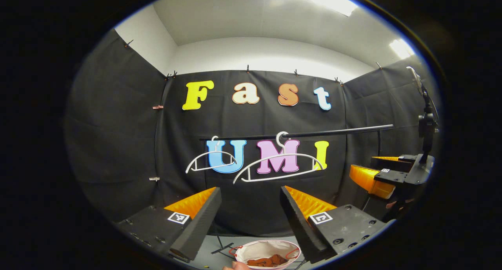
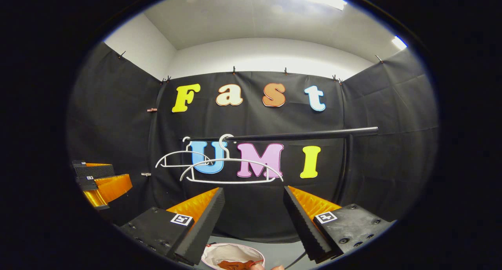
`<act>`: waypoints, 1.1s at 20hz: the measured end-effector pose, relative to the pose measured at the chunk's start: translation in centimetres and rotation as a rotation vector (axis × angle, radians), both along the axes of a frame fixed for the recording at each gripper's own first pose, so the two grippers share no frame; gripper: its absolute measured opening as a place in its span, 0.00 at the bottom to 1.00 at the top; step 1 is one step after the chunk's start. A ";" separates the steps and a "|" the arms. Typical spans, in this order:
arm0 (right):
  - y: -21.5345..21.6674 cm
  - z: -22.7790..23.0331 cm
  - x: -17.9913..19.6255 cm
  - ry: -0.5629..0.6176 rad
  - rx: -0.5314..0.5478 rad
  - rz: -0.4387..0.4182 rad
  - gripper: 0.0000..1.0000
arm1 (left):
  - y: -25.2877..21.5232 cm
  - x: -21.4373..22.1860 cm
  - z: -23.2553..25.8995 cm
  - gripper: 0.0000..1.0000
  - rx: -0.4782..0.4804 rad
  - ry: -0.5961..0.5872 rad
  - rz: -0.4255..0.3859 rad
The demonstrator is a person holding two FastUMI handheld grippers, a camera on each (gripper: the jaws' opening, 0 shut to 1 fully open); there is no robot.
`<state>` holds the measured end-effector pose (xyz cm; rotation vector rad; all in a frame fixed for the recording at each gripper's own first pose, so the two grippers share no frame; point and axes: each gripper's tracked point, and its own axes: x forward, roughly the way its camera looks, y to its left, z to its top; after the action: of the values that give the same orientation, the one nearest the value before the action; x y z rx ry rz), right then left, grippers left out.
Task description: Grasp the clothes on the hanger with both hands and then place them into the laundry hamper below.
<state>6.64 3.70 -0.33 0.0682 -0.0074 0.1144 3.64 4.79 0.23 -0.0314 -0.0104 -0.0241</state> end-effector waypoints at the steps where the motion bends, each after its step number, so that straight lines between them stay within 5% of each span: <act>1: -0.1 0.0 0.0 0.000 -0.004 0.002 0.97 | 0.1 0.1 0.1 0.95 0.000 -0.002 0.001; 22: 0.2 -1.3 0.1 0.010 -0.005 0.017 0.97 | -1.0 0.7 -0.1 0.95 0.007 -0.007 0.001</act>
<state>6.75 3.89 -1.63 0.0635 0.0037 0.1310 4.35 3.84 0.13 -0.0244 -0.0173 -0.0233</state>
